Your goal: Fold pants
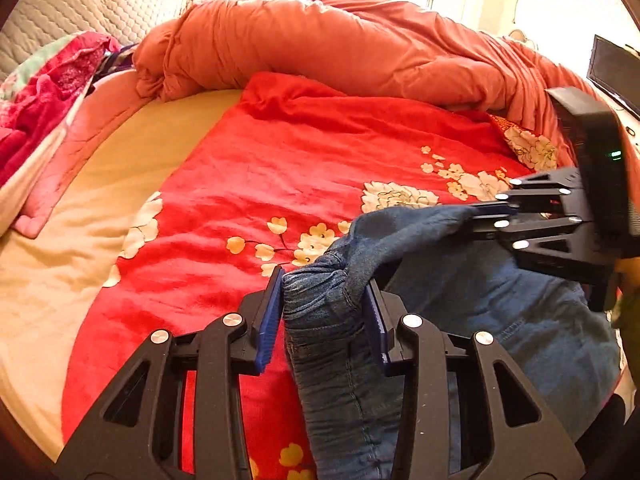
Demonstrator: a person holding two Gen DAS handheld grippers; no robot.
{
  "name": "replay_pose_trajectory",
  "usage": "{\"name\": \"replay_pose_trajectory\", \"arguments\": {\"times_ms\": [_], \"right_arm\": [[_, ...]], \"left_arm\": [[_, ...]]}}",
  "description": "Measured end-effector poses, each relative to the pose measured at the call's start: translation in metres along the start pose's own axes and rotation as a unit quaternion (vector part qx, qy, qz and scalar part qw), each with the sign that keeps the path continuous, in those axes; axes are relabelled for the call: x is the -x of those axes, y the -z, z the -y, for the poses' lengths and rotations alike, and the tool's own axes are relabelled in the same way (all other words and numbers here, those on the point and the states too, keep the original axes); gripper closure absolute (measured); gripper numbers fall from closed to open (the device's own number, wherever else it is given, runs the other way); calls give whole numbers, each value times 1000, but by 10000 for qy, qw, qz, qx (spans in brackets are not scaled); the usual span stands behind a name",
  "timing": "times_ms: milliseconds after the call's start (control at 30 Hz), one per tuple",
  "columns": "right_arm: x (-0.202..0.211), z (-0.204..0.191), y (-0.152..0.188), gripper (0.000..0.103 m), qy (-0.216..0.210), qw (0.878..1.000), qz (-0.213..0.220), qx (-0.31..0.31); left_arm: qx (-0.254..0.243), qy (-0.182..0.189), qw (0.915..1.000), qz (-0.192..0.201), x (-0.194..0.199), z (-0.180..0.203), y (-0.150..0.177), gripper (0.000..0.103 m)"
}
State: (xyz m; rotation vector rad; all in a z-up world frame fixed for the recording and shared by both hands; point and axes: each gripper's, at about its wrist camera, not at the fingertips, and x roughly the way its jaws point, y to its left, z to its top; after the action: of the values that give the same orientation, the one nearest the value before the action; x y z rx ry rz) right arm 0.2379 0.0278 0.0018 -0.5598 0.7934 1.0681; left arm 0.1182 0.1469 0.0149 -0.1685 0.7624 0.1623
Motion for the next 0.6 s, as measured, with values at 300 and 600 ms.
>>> {"name": "replay_pose_trajectory", "arguments": {"times_ms": [300,600], "right_arm": [[79,-35,37,93,-560,9939,717,-624],[108,-96,87,93,-780,9929,619,-646]], "left_arm": [[-234,158,9990,359,49,17,14,73],[-396,319,9983,272,84,25,56,73]]}}
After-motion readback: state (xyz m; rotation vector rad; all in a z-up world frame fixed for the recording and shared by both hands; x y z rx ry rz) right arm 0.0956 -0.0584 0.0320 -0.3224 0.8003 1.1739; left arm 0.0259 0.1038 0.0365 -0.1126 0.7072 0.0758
